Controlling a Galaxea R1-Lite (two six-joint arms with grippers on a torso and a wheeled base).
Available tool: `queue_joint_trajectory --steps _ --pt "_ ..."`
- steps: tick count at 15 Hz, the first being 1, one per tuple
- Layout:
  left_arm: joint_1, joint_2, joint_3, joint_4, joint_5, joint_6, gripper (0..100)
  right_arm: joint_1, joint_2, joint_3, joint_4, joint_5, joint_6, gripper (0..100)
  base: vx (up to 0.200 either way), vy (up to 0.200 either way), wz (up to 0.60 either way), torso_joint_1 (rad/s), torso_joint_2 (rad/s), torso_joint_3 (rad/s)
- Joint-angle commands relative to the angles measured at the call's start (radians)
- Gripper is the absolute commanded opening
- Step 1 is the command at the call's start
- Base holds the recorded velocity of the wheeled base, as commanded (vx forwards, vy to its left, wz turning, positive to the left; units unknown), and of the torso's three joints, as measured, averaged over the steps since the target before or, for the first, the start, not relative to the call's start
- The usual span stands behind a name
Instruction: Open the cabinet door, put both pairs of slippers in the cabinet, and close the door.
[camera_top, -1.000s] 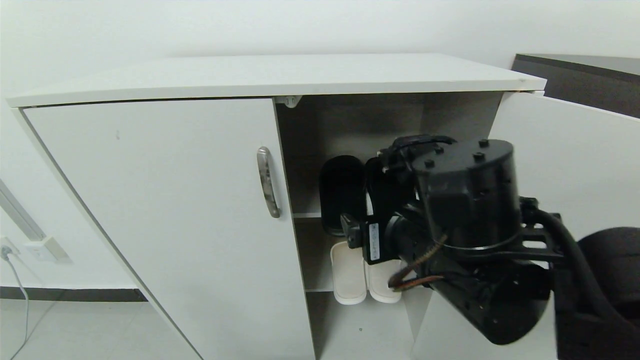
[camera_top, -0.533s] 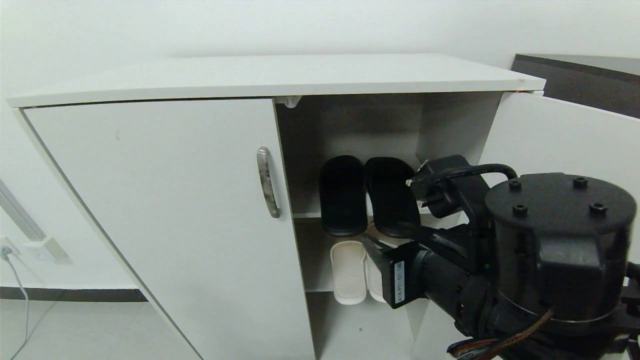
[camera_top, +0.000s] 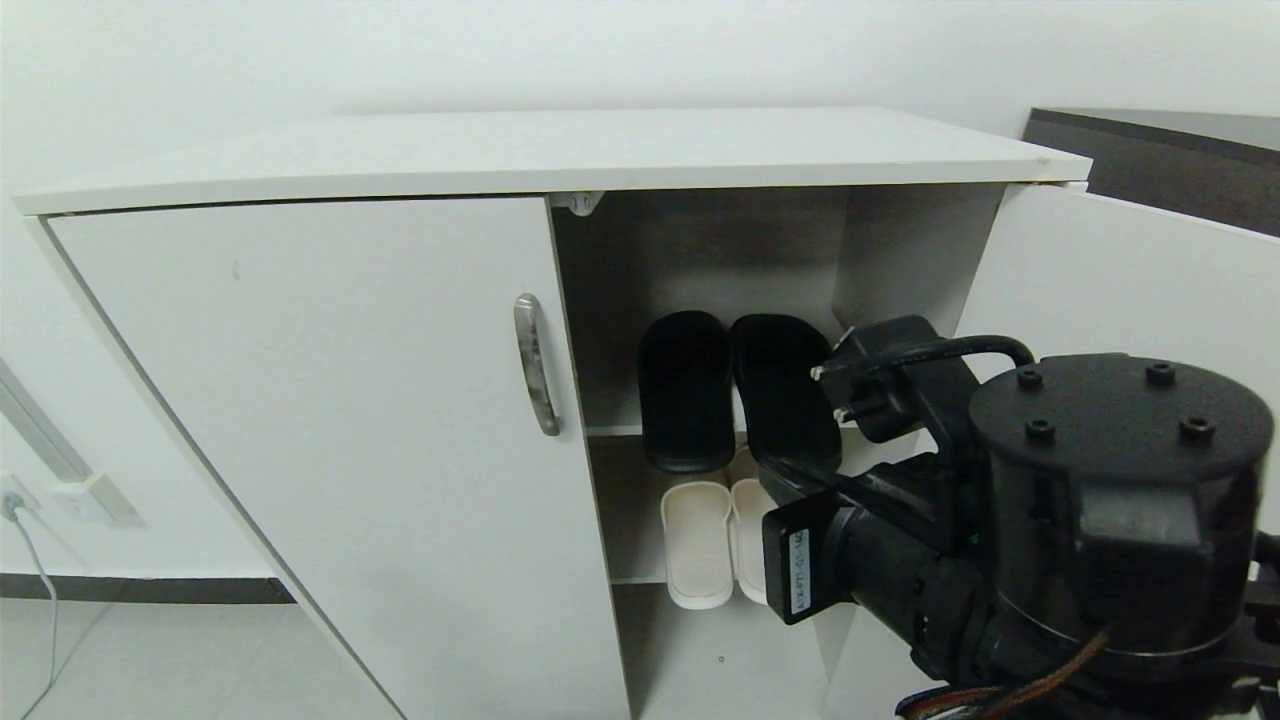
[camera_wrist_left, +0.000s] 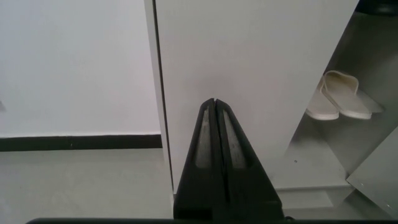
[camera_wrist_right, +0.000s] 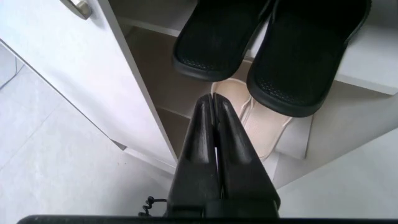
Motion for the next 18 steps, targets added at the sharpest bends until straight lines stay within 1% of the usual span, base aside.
queue_joint_trajectory --steps 1,3,18 --pt "0.0 0.001 0.0 0.0 0.0 0.0 0 0.0 0.013 0.004 0.0 -0.002 0.0 0 0.0 0.0 0.0 0.0 0.0 0.0" --pt "0.0 0.001 0.0 0.0 0.0 0.0 0 0.0 0.016 0.004 0.0 -0.002 0.0 0 0.0 0.0 0.0 0.0 0.0 0.0" --pt "0.0 0.001 0.0 0.0 0.0 0.0 0 -0.001 0.018 0.031 -0.002 -0.002 -0.007 0 -0.2 0.0 0.0 0.001 0.0 0.003"
